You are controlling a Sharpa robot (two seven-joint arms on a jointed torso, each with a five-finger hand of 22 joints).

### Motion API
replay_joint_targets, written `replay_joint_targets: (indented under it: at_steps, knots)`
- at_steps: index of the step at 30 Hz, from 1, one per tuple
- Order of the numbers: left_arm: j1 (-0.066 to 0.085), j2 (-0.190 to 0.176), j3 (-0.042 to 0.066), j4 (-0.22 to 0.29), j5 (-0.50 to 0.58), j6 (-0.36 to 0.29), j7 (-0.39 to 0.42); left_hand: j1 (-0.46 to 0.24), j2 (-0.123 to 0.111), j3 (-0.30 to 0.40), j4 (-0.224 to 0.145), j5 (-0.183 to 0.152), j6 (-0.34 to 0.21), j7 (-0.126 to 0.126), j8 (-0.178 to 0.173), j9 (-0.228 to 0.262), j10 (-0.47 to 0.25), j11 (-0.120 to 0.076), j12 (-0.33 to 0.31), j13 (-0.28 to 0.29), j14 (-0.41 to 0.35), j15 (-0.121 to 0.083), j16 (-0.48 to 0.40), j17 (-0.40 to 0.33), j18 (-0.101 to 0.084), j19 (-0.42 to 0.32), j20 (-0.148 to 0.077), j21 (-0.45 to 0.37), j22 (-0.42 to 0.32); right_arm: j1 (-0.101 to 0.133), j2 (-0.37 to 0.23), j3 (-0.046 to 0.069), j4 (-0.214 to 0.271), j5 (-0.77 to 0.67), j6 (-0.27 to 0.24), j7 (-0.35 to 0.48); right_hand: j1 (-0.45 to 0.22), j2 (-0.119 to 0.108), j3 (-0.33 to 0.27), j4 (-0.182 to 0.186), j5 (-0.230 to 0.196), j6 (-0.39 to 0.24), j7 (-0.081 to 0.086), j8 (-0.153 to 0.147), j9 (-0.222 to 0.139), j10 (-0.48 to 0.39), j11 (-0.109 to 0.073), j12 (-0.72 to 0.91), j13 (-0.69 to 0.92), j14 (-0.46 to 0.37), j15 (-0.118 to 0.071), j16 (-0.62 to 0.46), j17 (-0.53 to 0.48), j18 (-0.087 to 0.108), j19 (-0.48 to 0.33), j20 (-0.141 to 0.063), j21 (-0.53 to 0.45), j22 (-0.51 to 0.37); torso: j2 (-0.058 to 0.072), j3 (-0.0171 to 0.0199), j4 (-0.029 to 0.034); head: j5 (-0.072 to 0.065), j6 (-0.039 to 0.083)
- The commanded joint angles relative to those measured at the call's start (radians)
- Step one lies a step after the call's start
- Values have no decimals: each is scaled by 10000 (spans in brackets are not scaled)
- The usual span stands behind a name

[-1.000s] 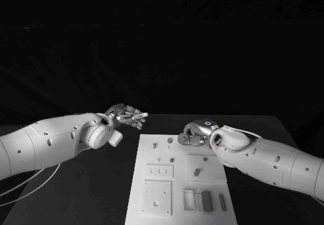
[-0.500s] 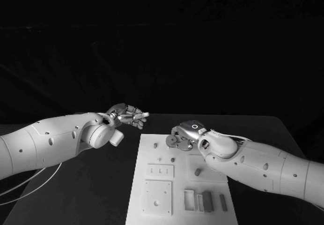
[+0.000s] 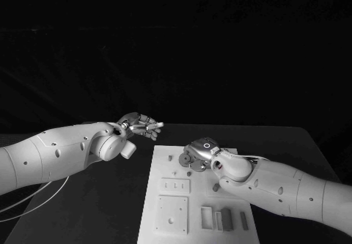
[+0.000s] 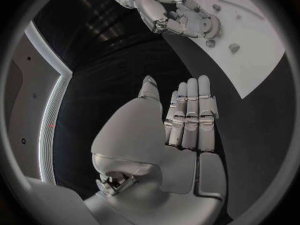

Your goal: Assemble the parts on the task board

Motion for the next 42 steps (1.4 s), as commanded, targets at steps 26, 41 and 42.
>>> replay_joint_targets:
  at_steps: [26, 41, 42]
  knots:
    - [18, 71, 55, 1, -17, 72, 113, 86, 12, -60, 18, -42, 54, 18, -69, 14, 73, 12, -75, 26, -18, 51, -81, 28, 118, -49, 1, -62, 19, 2, 402, -17, -435, -542, -212, -433, 36, -83, 12, 24, 51, 316, 265, 12, -21, 154, 22, -105, -45, 130, -11, -93, -82, 635, 81, -27, 15, 35, -7, 19, -35, 85, -64]
    - [57, 104, 70, -5, -17, 85, 112, 93, 14, -63, 17, -42, 57, 17, -71, 19, 80, 9, -81, 33, -14, 50, -91, 38, 119, -48, 0, -66, 24, -50, 569, -59, -727, -334, 108, -335, 27, -127, 8, 24, 49, 284, 277, -25, -44, 172, 32, -146, -56, 110, -7, -126, -150, 635, 82, -26, -8, 19, 0, 9, -36, 72, -128]
    - [58, 104, 71, 1, -17, 90, 112, 93, 14, -63, 17, -42, 57, 17, -71, 19, 81, 9, -81, 33, -14, 50, -91, 39, 119, -48, 0, -66, 24, -52, 571, -61, -753, -313, 122, -327, 25, -133, 8, 25, 49, 279, 278, -30, -47, 172, 34, -151, -56, 105, -6, -130, -159, 635, 81, -25, -12, 17, -5, 11, -31, 71, -133]
